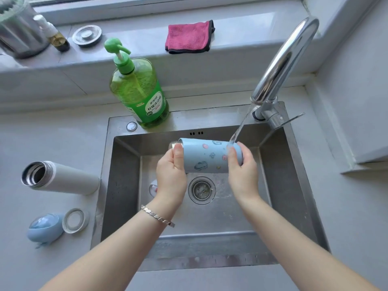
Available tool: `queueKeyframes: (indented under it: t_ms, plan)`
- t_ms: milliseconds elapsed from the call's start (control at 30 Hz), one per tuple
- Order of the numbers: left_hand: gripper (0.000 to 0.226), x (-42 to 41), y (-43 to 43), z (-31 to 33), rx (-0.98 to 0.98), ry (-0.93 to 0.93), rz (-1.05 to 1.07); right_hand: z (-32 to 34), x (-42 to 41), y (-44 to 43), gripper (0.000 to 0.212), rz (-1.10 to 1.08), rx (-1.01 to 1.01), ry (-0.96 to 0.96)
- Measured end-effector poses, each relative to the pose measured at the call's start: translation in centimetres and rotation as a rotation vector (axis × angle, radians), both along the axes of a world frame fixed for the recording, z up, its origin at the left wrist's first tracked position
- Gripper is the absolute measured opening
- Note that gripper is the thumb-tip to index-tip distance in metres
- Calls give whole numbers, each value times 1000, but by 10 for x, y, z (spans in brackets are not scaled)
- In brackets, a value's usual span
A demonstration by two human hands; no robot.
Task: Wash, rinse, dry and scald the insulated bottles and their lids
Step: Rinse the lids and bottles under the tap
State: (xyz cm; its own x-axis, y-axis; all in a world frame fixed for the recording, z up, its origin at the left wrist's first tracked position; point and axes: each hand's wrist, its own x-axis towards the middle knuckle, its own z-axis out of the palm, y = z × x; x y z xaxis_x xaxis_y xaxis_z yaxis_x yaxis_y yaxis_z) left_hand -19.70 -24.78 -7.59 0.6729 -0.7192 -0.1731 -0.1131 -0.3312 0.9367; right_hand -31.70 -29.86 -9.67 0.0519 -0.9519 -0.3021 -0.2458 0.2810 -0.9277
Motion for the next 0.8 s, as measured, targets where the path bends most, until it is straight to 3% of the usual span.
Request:
queueKeyframes:
  t_ms: [133,200,333,400,467,567,633,700,800]
  plan:
    - [45,-8,-6,-7,-44,-50,-276,8,-44,-25,52,482,-3,189]
    - [38,-20,-14,-4,-52,-46,-461,17,-63,-37,52,676,43,254]
    - [35,-43,-29,-5,-21,-48,-628,18,-83,-45,66,770,-17,439]
    - [42,-47,-35,-5,19,-107,-615,13,-85,-41,67,702,-183,555]
    - [47,-51,-41,-1,131,-77,-544,4,-83,-37,70,649,-515,731]
    - [37,-50,-55,6,358,329,-235,-10,-76,-32,80,580,-862,886]
    - [28,-42,-58,10,385,406,-107,-16,-70,-31,79,551,-804,804]
    - [26,-29,-55,13,247,372,-34,-19,-68,-30,73,460,-537,593]
    - [8,-9,-40,16,39,364,-136,-29,-69,-24,73,396,-253,316]
